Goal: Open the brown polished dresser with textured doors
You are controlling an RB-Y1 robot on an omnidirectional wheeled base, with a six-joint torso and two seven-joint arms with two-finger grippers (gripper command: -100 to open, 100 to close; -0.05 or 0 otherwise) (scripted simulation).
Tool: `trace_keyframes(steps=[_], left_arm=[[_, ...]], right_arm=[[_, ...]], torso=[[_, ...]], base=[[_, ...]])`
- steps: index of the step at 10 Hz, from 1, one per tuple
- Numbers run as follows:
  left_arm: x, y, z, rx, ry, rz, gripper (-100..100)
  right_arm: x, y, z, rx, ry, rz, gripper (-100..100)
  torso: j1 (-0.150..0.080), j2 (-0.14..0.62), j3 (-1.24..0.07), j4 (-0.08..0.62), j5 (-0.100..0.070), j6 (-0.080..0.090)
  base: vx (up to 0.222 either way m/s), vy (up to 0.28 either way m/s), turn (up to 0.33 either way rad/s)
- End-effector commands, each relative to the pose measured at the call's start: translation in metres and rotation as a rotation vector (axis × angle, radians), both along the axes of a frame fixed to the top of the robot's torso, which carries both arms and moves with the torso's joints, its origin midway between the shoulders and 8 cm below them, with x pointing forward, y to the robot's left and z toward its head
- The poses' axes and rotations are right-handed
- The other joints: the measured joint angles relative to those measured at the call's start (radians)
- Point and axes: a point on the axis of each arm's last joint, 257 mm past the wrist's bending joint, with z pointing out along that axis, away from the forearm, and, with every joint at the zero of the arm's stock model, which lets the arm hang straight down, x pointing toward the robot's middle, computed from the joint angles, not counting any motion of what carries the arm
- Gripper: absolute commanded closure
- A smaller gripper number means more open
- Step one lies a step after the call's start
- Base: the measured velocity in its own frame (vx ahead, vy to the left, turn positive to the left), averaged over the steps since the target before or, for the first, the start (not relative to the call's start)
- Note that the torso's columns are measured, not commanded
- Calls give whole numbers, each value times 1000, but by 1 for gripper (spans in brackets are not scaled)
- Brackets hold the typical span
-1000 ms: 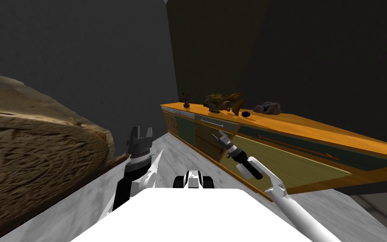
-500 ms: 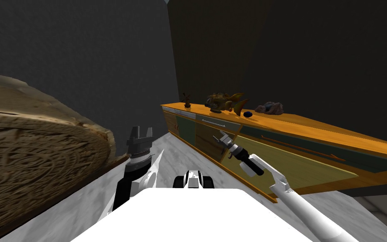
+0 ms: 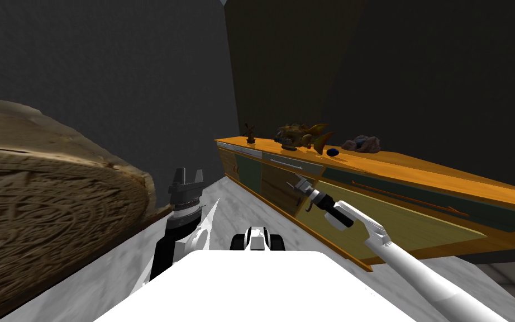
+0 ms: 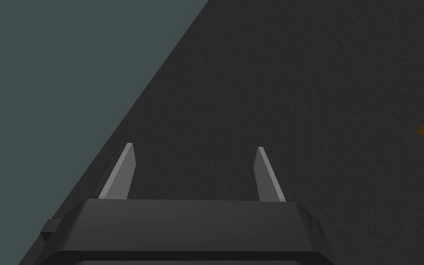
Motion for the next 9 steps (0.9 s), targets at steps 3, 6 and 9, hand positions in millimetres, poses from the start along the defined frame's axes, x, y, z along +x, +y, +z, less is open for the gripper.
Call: trace_keyframes(steps=[3,6,9], left_arm=[[0,0,0,0,0,0,0],[0,0,0,0,0,0,0],[0,0,0,0,0,0,0]], right_arm=[[15,-39,-10,-263,-37,-35,-100],[25,-69,-10,-431,-62,-56,-100],[35,-106,-10,-600,-84,-87,-100]], torso=[[-2,1,1,0,-1,0],[-1,0,0,0,0,0],[-2,1,0,0,-1,0]], base=[[6,33,8],[10,39,8],[6,39,7]])
